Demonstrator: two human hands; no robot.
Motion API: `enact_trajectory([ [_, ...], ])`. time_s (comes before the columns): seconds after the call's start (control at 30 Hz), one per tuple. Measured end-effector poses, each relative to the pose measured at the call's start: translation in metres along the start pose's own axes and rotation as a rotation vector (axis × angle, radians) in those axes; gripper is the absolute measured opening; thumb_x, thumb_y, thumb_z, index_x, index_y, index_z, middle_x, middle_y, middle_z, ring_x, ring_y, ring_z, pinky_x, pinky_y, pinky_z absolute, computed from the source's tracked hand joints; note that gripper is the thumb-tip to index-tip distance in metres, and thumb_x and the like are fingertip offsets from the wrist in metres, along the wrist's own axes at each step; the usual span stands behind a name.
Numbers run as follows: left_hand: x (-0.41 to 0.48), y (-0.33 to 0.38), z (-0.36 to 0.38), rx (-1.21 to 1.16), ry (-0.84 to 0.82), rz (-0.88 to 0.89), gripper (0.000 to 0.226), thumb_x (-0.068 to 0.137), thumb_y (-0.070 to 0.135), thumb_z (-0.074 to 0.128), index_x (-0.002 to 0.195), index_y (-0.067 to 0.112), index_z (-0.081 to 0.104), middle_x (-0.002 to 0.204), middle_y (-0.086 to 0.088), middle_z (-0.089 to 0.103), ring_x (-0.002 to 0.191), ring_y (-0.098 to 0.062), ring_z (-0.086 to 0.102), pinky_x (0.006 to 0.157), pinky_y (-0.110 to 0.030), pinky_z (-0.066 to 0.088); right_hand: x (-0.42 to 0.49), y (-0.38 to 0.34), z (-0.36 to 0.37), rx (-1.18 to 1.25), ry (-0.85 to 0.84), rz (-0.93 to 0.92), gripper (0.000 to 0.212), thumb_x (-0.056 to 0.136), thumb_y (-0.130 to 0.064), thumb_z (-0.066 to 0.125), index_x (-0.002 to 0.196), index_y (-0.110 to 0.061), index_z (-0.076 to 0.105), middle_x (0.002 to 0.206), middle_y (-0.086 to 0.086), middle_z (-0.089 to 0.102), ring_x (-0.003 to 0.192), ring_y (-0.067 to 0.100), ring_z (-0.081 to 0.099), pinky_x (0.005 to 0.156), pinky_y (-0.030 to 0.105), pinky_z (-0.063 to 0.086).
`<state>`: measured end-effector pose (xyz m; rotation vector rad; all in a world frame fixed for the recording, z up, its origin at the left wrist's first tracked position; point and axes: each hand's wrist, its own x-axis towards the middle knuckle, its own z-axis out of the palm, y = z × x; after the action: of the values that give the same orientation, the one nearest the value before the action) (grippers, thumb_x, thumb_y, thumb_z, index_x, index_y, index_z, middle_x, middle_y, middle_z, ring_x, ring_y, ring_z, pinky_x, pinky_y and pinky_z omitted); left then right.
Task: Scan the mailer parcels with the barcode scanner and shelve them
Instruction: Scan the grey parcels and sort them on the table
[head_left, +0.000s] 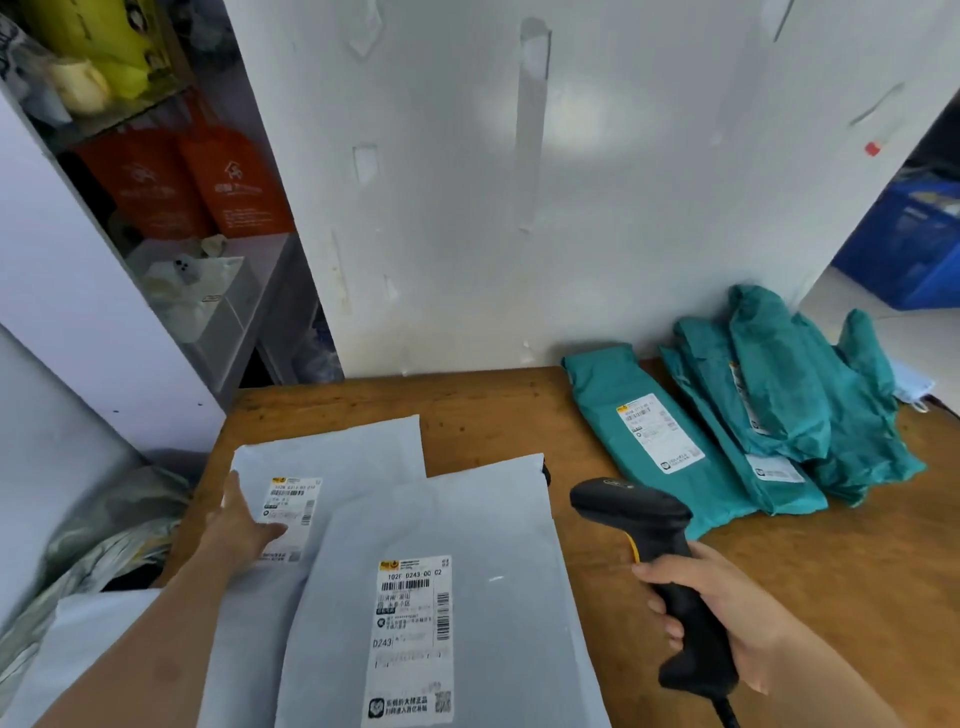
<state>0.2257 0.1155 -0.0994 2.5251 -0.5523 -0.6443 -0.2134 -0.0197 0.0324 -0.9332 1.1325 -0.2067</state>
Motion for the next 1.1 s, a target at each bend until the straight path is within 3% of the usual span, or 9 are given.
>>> enact_trajectory([
  [0.07,0.009,-0.011,0.006,-0.013,-0.054,-0.069,0.113,0.073,0.014,0.079,0.151,0.016,-0.003,0.154,-0.020,0.021,0.143,-0.040,0.014,0.116,-0.051,0.019,0.001,-0.004,0.001,-0.001,-0.007,-0.015,0.014,0.060,-0.009,0.078,0.066,-0.010,0.066,0.060,0.013,0.048,0.043,0.019,0.039,0.045,0.025,0.032],
  [0.17,0.016,-0.018,0.011,-0.033,-0.127,-0.129,0.112,0.071,0.003,0.078,0.151,0.011,-0.001,0.150,-0.023,0.027,0.137,-0.042,0.028,0.113,-0.050,0.025,0.002,-0.006,0.003,-0.022,-0.013,-0.018,0.012,0.060,-0.015,0.074,0.068,-0.011,0.067,0.060,0.012,0.049,0.044,0.018,0.041,0.043,0.025,0.034],
  [0.3,0.019,-0.014,0.011,-0.027,-0.114,-0.108,0.080,0.073,-0.006,0.072,0.142,0.007,0.034,0.136,-0.026,0.045,0.118,-0.041,0.047,0.102,-0.046,0.041,0.005,-0.002,0.008,-0.041,-0.006,-0.028,0.023,0.061,-0.014,0.072,0.077,-0.005,0.059,0.059,0.012,0.048,0.043,0.018,0.040,0.043,0.024,0.034],
  [0.4,0.011,-0.006,0.015,-0.041,-0.201,-0.054,0.052,0.075,-0.014,0.066,0.126,-0.005,0.055,0.132,-0.024,0.052,0.111,-0.037,0.052,0.094,-0.034,0.042,0.006,0.003,0.013,-0.054,-0.017,-0.019,0.020,0.061,-0.015,0.072,0.075,-0.006,0.061,0.059,0.012,0.047,0.042,0.018,0.039,0.043,0.025,0.033],
  [0.67,-0.028,0.066,-0.018,0.138,0.100,0.452,0.056,0.088,-0.005,0.051,0.142,0.007,0.039,0.136,-0.023,0.050,0.114,-0.039,0.051,0.095,-0.036,0.041,-0.003,0.001,0.007,-0.081,-0.032,-0.030,0.020,0.068,-0.011,0.075,0.075,-0.005,0.057,0.059,0.012,0.049,0.042,0.018,0.040,0.045,0.025,0.034],
  [0.77,-0.052,0.102,-0.040,0.202,0.218,0.640,0.057,0.091,-0.002,0.049,0.145,0.012,0.035,0.149,-0.015,0.037,0.120,-0.035,0.051,0.094,-0.035,0.044,-0.008,0.001,0.004,-0.070,-0.034,-0.041,0.022,0.071,-0.010,0.075,0.076,-0.004,0.054,0.059,0.012,0.049,0.043,0.018,0.041,0.046,0.026,0.033],
  [0.87,-0.093,0.136,-0.056,0.059,0.257,0.741,0.056,0.094,-0.003,0.046,0.146,0.014,0.033,0.155,-0.009,0.027,0.135,-0.030,0.040,0.100,-0.029,0.038,-0.016,-0.001,0.004,-0.051,-0.063,-0.073,0.026,0.060,-0.015,0.074,0.075,-0.004,0.056,0.058,0.012,0.049,0.042,0.018,0.042,0.044,0.025,0.034],
  [0.97,-0.144,0.163,-0.067,-0.213,0.346,0.751,0.054,0.093,-0.001,0.050,0.143,0.015,0.038,0.152,-0.006,0.033,0.139,-0.025,0.034,0.107,-0.026,0.029,-0.023,-0.002,0.002,-0.035,-0.108,-0.102,0.032,0.061,-0.015,0.074,0.082,-0.003,0.053,0.059,0.013,0.050,0.043,0.018,0.042,0.044,0.025,0.035],
  [1.1,-0.197,0.184,-0.083,-0.540,0.436,0.873,0.053,0.089,-0.002,0.055,0.130,0.031,0.042,0.136,0.010,0.042,0.125,-0.011,0.043,0.089,0.000,0.039,-0.032,0.003,-0.007,0.103,-0.170,-0.136,0.033,0.052,-0.015,0.080,0.075,-0.005,0.058,0.059,0.013,0.046,0.042,0.019,0.039,0.042,0.025,0.034],
])
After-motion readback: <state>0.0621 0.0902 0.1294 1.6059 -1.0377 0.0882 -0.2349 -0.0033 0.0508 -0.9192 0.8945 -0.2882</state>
